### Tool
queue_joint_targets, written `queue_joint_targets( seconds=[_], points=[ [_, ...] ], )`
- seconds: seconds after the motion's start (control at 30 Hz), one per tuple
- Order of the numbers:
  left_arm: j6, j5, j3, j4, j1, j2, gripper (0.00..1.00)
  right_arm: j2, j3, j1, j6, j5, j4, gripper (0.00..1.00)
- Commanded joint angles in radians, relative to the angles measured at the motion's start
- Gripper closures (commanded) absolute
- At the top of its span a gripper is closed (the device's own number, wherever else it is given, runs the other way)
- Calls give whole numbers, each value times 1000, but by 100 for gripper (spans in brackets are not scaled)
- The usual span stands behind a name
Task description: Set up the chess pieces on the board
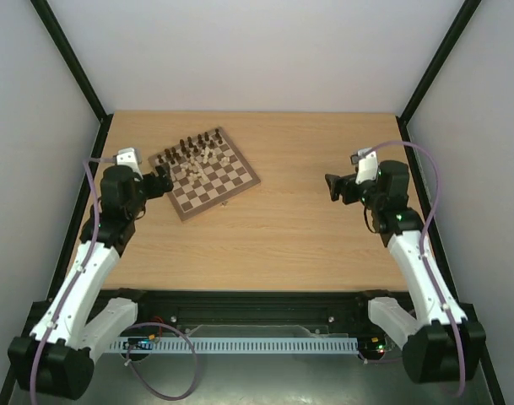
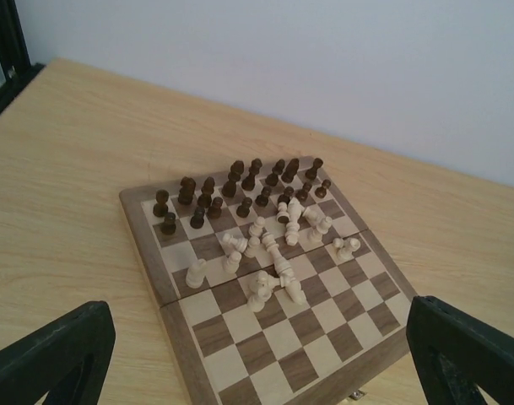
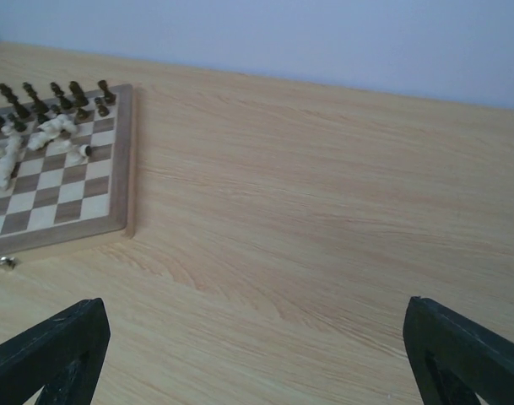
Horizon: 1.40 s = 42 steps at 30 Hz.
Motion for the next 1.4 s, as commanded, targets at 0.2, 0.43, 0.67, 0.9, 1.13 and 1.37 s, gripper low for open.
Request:
queue_joint_targets(
  seconds=[0.2, 0.43, 0.67, 0.9, 1.13, 1.37],
  points=[
    [-93, 2, 85, -103, -21, 206, 2, 305, 243, -38, 70, -40, -79, 2],
    [-91, 63, 75, -89, -18, 275, 83, 396, 340, -43, 56, -176, -121, 85],
    [-114, 80, 70, -105, 15, 318, 68, 511, 422, -43, 67, -252, -153, 84],
    [-238, 194, 34, -98, 101, 415, 4, 780, 604, 17, 33, -254, -230, 2],
    [-334, 278, -52, 26, 116, 475, 16, 1081, 841, 100, 26, -280, -314, 8],
    [-409, 305, -122, 158, 116, 540, 28, 1294, 1049, 180, 79, -361, -375, 24]
  ],
)
